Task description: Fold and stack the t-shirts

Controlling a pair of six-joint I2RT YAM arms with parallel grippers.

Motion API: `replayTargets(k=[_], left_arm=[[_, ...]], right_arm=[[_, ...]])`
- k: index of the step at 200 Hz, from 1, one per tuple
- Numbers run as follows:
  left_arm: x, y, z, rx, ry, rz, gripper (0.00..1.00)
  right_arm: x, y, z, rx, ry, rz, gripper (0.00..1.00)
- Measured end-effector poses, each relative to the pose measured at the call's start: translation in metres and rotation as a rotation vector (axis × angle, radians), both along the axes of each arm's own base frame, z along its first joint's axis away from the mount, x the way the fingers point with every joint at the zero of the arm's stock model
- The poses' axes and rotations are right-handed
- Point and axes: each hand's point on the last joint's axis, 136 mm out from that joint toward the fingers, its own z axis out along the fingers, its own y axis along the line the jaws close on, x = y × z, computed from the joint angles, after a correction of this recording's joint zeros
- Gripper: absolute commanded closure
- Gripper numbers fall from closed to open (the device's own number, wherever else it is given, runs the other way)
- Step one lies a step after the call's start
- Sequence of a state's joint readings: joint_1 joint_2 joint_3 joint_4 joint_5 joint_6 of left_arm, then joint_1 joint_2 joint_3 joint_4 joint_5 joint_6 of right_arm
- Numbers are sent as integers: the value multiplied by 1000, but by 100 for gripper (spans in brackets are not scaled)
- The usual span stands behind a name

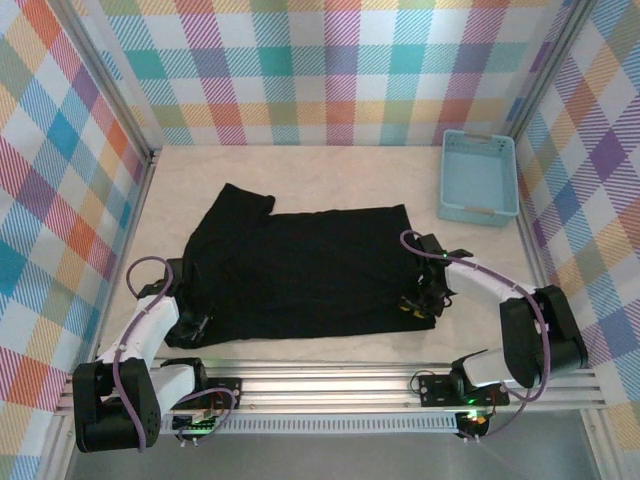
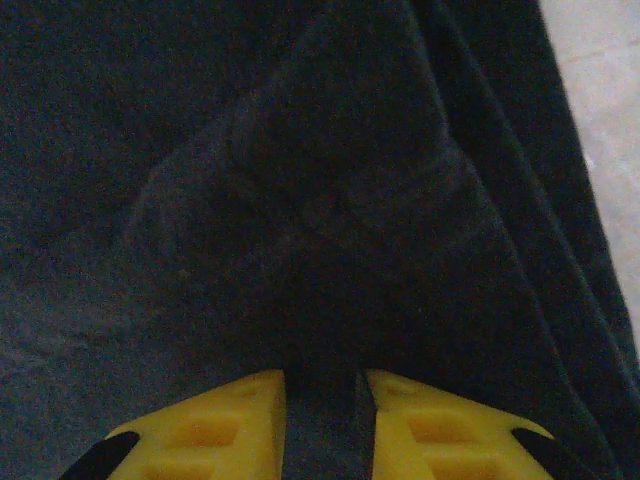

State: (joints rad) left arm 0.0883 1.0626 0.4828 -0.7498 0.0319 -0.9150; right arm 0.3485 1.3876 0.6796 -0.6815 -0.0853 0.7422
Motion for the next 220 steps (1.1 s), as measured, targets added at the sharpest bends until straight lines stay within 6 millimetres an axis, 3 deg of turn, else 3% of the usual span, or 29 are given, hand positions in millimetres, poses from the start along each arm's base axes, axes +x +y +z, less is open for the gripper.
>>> replayTargets(k=[22,42,79,99,126,156,193,220], left_arm=[[-3,0,8,0,19,-11,54],[14,1,36,5,-36,-27,52],[86,4,118,26,-241,-105,48],[128,4,140,27,-277,-157,46],[189,1,145,-1,-284,-227,41],[256,1,143,-13,-326,-291,38],[311,3,134,-2,-367,-345,39],[345,6,116,12,-373,-385,39]], right_arm=[[0,-3,7,-7,-23,-3,69],[10,-2,26,6,-102,7,63],[53,6,77,18,-307,58,58],[88,15,95,1,-366,95,58],[146,25,105,-48,-408,131,56],[200,22,96,-95,-419,135,56],[255,11,78,-142,-415,121,57],[288,5,60,-157,-408,112,57]])
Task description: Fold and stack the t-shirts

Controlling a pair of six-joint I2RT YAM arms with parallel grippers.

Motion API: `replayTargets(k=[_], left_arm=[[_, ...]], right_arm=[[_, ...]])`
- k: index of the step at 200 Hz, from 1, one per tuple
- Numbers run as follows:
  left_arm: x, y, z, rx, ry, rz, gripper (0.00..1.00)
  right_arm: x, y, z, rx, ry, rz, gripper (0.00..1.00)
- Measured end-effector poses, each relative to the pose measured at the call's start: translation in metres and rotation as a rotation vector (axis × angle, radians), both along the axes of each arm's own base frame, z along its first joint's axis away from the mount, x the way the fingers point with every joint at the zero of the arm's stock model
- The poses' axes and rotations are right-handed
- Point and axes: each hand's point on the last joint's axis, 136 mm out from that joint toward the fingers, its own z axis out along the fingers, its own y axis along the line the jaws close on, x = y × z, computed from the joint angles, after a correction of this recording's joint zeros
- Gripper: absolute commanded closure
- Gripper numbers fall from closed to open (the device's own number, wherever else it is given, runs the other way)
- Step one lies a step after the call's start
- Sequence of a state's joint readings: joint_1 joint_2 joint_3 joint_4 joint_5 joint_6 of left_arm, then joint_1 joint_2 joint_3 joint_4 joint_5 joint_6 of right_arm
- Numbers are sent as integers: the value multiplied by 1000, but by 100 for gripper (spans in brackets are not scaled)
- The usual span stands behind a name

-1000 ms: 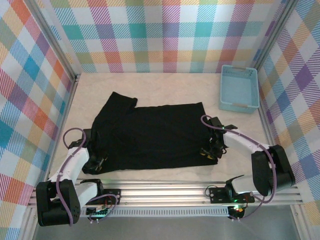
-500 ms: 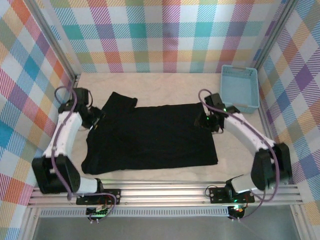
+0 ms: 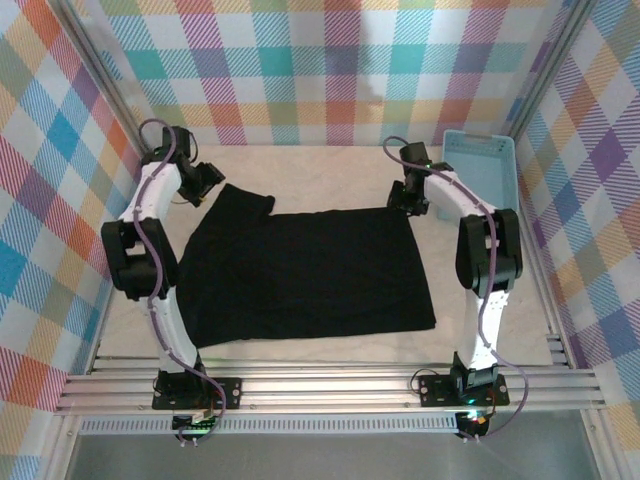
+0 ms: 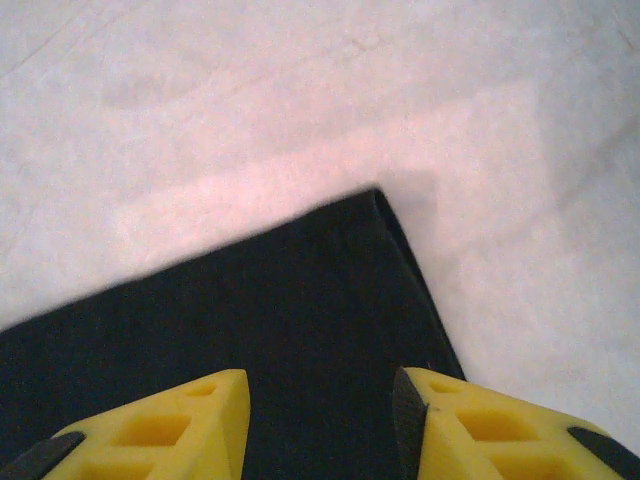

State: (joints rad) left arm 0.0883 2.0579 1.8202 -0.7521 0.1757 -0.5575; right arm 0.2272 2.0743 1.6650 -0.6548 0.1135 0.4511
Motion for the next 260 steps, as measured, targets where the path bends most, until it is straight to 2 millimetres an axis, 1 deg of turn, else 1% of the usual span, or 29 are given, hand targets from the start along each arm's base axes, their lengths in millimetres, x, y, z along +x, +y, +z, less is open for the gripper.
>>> replayTargets(k=[21,38,52,70,99,126,152,180,221,260], left_arm=[[13,1,-19,10,17,-21,39],[21,2,-29,16,28,-34,39],[28,3,-32,23,23,-47,38],[36,3,-32,30,9,-58,38],[51,4,-29,47,-20,-83,37],[58,5,-33,61,-22,-108,36],[60,4,-44,73,1,-137,36],[62,4,-58,103,27,-163,36],[73,3,-72,170,37,-174,36],[83,-9,-84,196,34,-190,38]], right_arm=[[16,-6,-15,-10,21,-7,56],[26,-8,-26,-16,32,-5,57],[33,-11,-33,-23,42,-9,57],[40,-12,-41,-30,55,-2,57],[43,-11,-51,-34,78,7,62],[42,-10,-52,-28,86,9,72],[41,-10,-52,-24,91,11,90],[41,-10,-52,-19,91,11,98],[41,-9,-52,-18,91,12,100],[40,-8,-52,-8,94,15,100]])
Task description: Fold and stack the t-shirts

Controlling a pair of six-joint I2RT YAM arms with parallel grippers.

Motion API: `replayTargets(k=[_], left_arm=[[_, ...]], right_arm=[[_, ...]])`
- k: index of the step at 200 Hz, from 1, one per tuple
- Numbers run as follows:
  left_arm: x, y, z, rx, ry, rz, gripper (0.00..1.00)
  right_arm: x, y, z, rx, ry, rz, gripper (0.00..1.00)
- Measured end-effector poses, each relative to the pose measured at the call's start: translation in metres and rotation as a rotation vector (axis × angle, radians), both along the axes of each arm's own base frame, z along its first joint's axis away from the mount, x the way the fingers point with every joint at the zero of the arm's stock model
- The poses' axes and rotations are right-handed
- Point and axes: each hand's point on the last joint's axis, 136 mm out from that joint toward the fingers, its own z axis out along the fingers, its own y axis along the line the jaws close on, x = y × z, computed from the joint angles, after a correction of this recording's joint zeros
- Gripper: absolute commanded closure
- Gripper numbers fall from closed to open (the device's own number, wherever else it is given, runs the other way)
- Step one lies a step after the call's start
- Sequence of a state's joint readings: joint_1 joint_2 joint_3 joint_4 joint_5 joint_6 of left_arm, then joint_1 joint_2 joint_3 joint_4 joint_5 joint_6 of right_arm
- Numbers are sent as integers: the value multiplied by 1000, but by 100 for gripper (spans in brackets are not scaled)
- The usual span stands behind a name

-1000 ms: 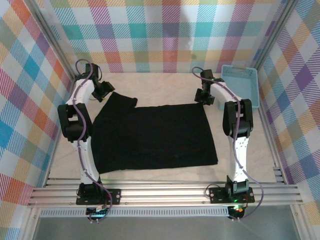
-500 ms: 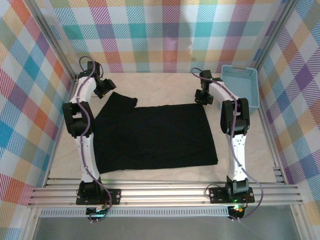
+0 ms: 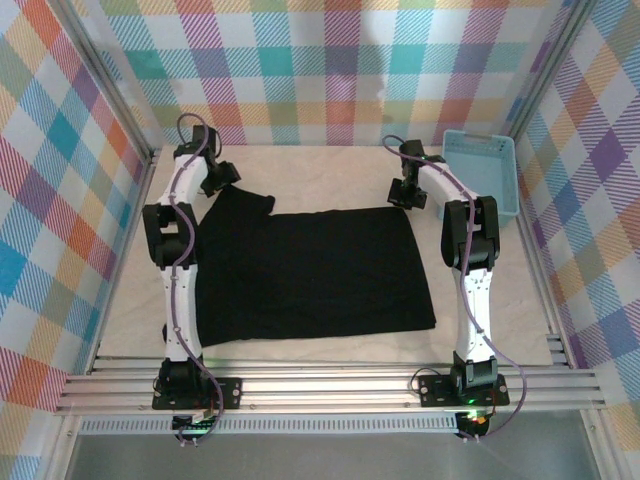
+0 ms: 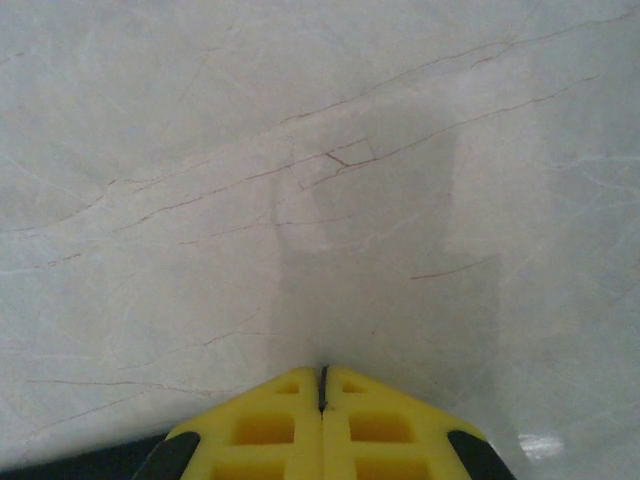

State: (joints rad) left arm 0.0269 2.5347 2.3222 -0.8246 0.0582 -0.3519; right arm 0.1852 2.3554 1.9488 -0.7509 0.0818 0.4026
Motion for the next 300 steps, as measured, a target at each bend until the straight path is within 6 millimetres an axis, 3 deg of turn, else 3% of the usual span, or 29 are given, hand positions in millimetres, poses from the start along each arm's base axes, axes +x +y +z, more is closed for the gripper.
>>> replayTargets(k=[27,71,120,183,211,243,263,281,300], left_arm=[[1,-4,-15,19,21,3,44],[3,7,-13,86,27,43,59],[2,12,-18,118,50,54,100],[-8,6,-12,125,67,45,100],[-25,1,22,110,52,44,100],[-41,-3,100,80,-63,42,100],[-62,-6,142,60,-122,36,100],[-88,-6,162,40,-139,31,100],[-115,-7,169,21,-137,27,100]], right_arm=[[-1,1,0,14,5,0,100],[-2,4,0,31,9,1,100],[-3,6,0,43,11,5,100],[-10,9,12,69,-2,15,100],[-11,10,33,82,-39,19,100],[-14,12,60,99,-87,31,100],[-20,13,68,112,-95,41,100],[-28,14,70,118,-92,55,100],[-41,14,71,131,-80,68,100]])
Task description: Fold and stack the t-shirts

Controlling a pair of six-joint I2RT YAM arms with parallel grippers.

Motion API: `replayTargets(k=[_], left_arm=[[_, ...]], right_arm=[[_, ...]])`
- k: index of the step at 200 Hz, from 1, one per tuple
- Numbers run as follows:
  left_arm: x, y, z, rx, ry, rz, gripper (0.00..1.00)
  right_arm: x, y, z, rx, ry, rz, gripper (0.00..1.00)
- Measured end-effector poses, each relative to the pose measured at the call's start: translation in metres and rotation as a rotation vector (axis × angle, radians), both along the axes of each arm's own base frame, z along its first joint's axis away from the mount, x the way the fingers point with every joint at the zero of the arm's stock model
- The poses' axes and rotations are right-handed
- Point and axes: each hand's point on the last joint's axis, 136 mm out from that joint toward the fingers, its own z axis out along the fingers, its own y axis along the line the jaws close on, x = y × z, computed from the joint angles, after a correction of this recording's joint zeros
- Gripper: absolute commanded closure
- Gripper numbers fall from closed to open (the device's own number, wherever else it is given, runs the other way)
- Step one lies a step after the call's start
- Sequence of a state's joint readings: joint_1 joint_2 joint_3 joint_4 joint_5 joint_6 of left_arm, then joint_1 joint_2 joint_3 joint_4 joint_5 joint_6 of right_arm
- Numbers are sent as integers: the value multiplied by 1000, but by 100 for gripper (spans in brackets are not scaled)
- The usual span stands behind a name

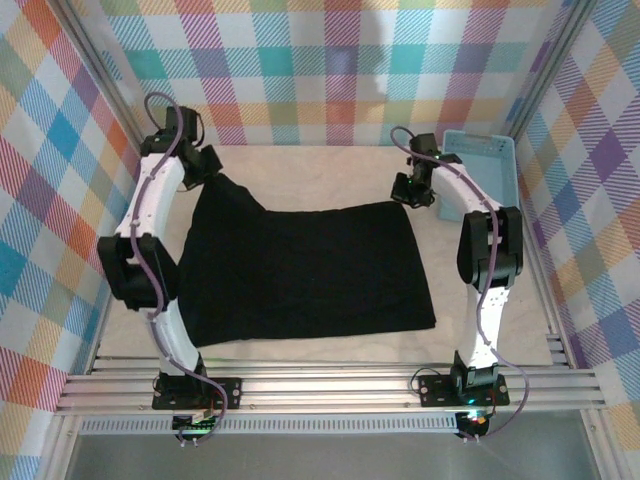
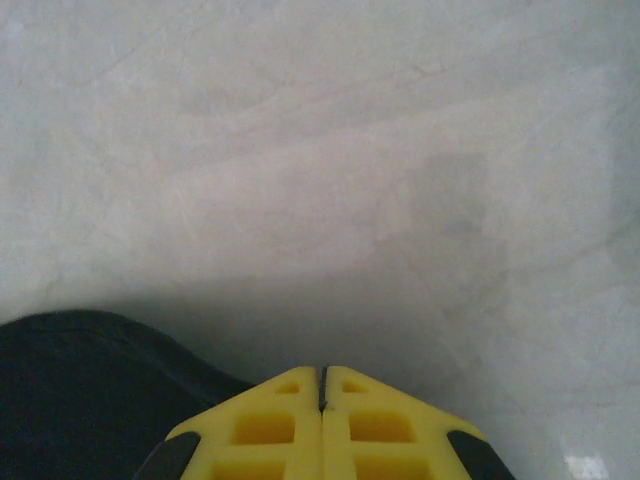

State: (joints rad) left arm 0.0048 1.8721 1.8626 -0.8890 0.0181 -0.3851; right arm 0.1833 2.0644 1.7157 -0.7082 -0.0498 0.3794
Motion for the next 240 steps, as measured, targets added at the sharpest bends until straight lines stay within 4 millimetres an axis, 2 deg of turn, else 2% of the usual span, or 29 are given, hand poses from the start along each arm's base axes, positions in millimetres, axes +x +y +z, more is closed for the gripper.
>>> replayTargets(k=[39,78,110,127,163,185,223,240], left_arm=[[-63,3,3,-16,19,6,100],[-120,4,21,-12,-33,11,100],[-161,9,24,6,-50,37,100],[-180,11,14,5,-40,56,100],[-225,11,-23,-21,24,110,100],[-246,8,-41,-48,41,128,100],[-266,-1,-69,-110,92,140,100],[-268,-3,-73,-126,105,154,100]], right_arm=[[-25,1,12,29,-4,14,100],[-55,-4,23,37,-14,15,100],[-80,-13,15,29,9,3,100],[-92,-19,4,26,35,-6,100],[-119,-31,-24,-2,110,-29,100],[-130,-38,-34,-16,136,-47,100],[-137,-52,-31,-28,121,-84,100],[-141,-54,-25,-22,101,-95,100]])
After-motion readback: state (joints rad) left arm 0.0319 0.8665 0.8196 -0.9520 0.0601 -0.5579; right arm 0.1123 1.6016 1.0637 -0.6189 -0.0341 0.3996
